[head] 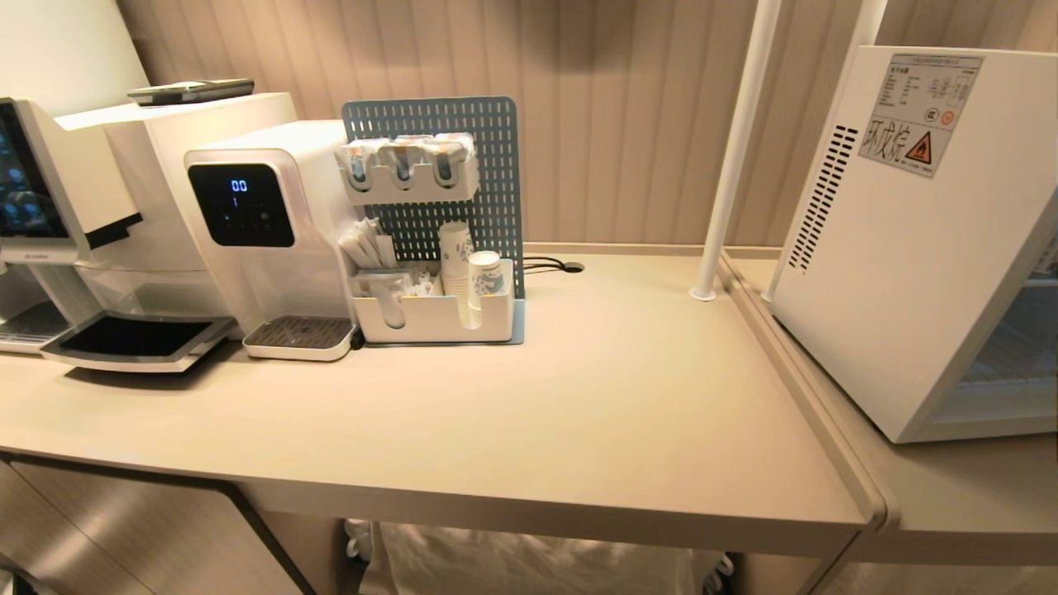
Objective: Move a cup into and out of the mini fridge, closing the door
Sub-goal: Put the yoghurt in the freezer
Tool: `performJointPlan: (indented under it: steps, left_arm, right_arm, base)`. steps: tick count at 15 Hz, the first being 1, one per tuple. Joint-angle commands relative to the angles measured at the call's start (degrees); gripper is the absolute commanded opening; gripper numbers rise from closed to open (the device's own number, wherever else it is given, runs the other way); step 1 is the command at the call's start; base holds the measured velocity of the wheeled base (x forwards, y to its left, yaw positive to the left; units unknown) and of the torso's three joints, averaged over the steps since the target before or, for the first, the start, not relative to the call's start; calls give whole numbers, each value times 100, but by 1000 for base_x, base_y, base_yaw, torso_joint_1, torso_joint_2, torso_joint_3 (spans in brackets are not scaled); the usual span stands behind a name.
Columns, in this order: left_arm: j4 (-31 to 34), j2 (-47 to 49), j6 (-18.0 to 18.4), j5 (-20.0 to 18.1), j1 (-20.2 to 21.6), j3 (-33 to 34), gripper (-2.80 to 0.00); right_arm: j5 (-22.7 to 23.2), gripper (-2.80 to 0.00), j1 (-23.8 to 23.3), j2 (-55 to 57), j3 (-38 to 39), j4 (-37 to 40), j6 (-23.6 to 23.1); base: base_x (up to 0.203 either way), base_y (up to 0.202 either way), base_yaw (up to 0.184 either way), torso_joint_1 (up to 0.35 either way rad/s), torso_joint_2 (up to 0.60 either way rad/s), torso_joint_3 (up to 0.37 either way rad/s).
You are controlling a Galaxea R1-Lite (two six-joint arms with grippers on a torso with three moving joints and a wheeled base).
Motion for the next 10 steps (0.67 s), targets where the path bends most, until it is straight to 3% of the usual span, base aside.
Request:
performJointPlan:
  steps: [1,2,5,6,7,8,10]
  left_arm:
    - [-4,3,-7,-2,1,1,-280]
    - [-4,9,-7,-2,1,1,-280]
    - [-4,9,-7,-2,1,1,-280]
    - [-4,9,-7,-2,1,1,-280]
    - [-4,9,-7,-2,1,1,-280]
    - [-4,2,-7,-2,1,1,-280]
    - [-4,0,-7,-2,1,1,-280]
  right_arm:
    - [403,-280,-95,-1797,167,362,-74]
    - [1216,-280,-118,-1976,207,499,-94]
    - [4572,-280,-158,-1946,264,1125,-226]
    - [5377,-280,-166,-1936,257,1589,-296]
    - [5867,-280,-167,-1916,231,2306,-455]
    - [6042,-280,-167,-1887,162,2832,-603]
    - [6103,-280,-169,-1902,122,2874,-508]
  base:
    - [0,0,0,0,0,0]
    - [0,0,0,0,0,0]
    - [0,0,0,0,0,0]
    - [0,0,0,0,0,0]
    - [0,0,0,0,0,0]
    - [0,0,0,0,0,0]
    - [0,0,0,0,0,0]
